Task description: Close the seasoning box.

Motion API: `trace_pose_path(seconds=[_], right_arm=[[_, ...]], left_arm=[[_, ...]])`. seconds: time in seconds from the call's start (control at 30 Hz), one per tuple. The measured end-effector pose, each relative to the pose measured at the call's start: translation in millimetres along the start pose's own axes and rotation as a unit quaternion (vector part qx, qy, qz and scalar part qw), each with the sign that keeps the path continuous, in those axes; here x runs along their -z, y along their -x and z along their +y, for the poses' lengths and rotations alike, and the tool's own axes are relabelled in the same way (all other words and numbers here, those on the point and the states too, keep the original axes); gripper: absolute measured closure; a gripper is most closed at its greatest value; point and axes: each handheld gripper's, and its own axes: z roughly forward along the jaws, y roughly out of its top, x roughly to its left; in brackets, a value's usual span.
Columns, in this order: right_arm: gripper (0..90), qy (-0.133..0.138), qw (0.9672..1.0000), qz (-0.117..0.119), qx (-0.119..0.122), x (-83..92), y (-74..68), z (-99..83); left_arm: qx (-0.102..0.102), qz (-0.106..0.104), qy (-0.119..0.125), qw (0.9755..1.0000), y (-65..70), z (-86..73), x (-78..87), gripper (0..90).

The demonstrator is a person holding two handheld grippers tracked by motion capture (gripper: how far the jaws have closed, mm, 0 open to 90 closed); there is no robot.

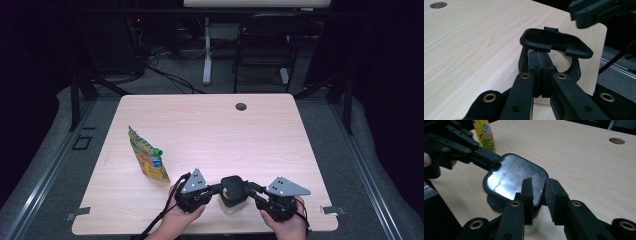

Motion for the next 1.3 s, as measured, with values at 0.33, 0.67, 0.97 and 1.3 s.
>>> trace_pose_path(seconds=[0.33, 0.67, 0.97, 1.3], right_arm=[[60.1, -0.017, 0.9994, -0.005, 0.031, 2.4, -16.0, -18.3], [52.2, -0.007, 0.9981, -0.032, 0.052, -11.3, -22.4, -18.2], [49.7, -0.002, 0.9966, -0.051, 0.064, -18.4, -25.6, -18.0], [56.9, 0.026, 0.9987, -0.033, 0.031, -12.4, -19.6, -17.3]], left_arm=[[0.0, 0.003, 0.002, 1.0, 1.1, 5.4, -1.1, 90.0], [-0.002, 0.002, 0.007, 1.0, 1.7, 9.7, -1.9, 90.0], [-0.001, 0.002, 0.007, 1.0, 1.4, 8.5, -5.2, 90.0], [-0.005, 0.001, -0.01, 0.9999, 3.3, 1.1, -16.4, 90.0]])
